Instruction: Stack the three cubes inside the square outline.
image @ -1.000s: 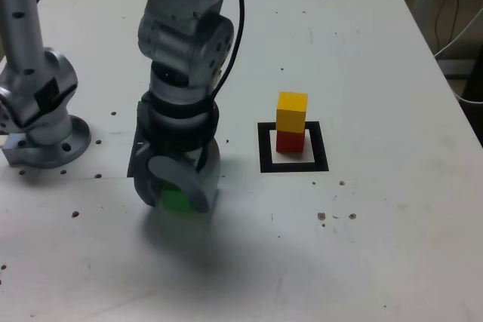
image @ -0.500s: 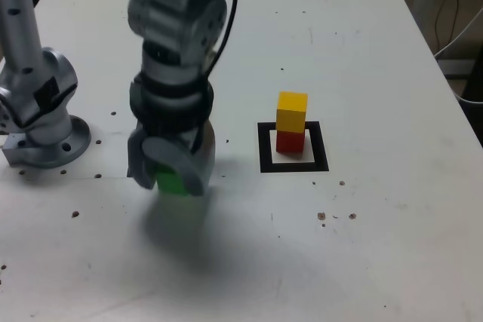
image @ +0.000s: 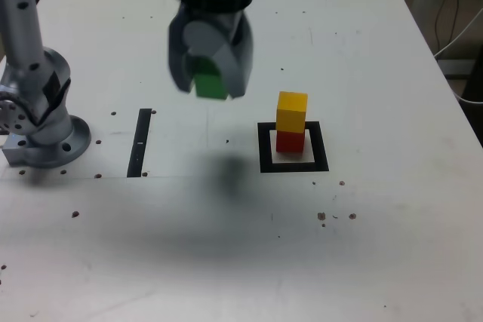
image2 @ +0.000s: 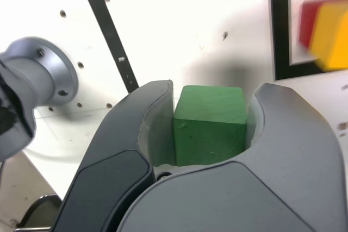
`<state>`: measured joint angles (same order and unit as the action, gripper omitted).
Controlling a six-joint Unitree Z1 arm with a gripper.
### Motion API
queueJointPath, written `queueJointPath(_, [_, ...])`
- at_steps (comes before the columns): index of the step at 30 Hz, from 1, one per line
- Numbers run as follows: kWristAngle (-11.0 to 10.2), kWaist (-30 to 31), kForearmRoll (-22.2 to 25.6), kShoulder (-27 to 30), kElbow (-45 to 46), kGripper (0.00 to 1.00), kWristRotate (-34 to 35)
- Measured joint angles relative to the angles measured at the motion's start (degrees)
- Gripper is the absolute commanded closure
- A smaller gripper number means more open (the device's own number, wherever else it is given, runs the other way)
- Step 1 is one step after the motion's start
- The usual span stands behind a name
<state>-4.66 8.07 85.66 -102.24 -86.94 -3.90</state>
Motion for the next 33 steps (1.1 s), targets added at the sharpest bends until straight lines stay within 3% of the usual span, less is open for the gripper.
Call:
queueJointPath(11, [-0.4, -4.2, 4.6, -11.5, -19.4, 0.89, -3.9])
queueJointPath(33, [0.1, -4.3, 3.9, -16.2, -19.7, 0.88, -3.9])
